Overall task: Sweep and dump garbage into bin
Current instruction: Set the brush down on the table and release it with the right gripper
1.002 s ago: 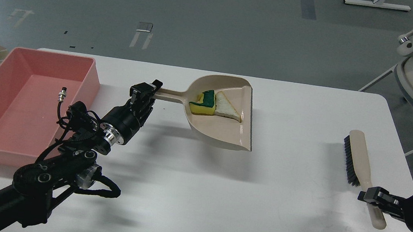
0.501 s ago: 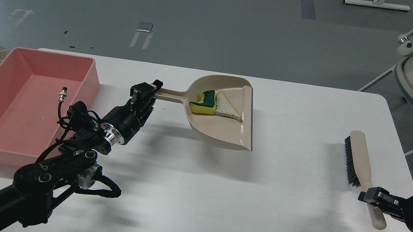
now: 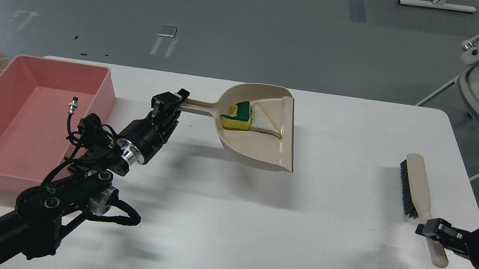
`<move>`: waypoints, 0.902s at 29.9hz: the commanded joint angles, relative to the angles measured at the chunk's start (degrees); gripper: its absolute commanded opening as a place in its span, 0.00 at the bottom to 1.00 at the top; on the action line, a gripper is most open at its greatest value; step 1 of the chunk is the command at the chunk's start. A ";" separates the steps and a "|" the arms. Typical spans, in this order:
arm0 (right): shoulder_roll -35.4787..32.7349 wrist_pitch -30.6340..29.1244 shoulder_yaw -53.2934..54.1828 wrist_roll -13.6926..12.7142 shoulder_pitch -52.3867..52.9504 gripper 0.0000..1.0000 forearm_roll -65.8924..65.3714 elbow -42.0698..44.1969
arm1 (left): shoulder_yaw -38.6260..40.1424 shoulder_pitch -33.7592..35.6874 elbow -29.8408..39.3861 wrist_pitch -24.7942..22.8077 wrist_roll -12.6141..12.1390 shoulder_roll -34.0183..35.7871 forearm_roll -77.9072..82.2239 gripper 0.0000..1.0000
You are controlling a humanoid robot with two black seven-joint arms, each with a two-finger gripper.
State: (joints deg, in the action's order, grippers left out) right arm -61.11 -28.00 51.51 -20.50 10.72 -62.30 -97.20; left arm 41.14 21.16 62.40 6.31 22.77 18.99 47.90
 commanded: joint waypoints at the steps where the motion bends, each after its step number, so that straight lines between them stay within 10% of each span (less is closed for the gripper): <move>1: -0.23 0.00 -0.18 0.02 0.09 0.73 -0.02 -0.18 | 0.00 -0.15 0.00 0.02 0.00 0.17 0.00 0.00; 6: -0.67 0.00 -0.27 -0.07 0.00 0.18 -0.02 -0.36 | 0.00 -0.15 0.09 0.02 0.09 0.35 0.00 0.00; 8: -0.59 0.00 -0.19 -0.07 -0.09 0.10 -0.02 -0.36 | 0.00 -0.15 0.00 0.02 0.09 0.35 0.00 0.00; 10: -0.15 0.00 -0.10 -0.07 0.00 0.25 -0.10 -0.19 | 0.00 -0.24 0.00 0.02 0.09 0.43 0.00 0.00; 12: -0.06 0.00 -0.10 -0.07 0.00 0.72 -0.10 -0.18 | 0.00 -0.24 0.09 0.02 0.17 0.43 0.00 0.00; 14: 0.03 0.00 -0.01 -0.16 0.00 0.86 -0.02 -0.18 | 0.00 -0.24 0.09 0.02 0.17 0.43 0.00 0.00; 27: -0.59 0.00 0.69 -0.25 0.79 0.99 0.33 -0.19 | 0.00 0.02 0.00 -0.07 0.17 0.43 -0.79 0.00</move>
State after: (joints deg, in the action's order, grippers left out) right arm -61.64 -28.00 51.52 -20.74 10.86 -62.15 -97.43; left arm 41.14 21.07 62.45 6.24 22.94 19.43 47.21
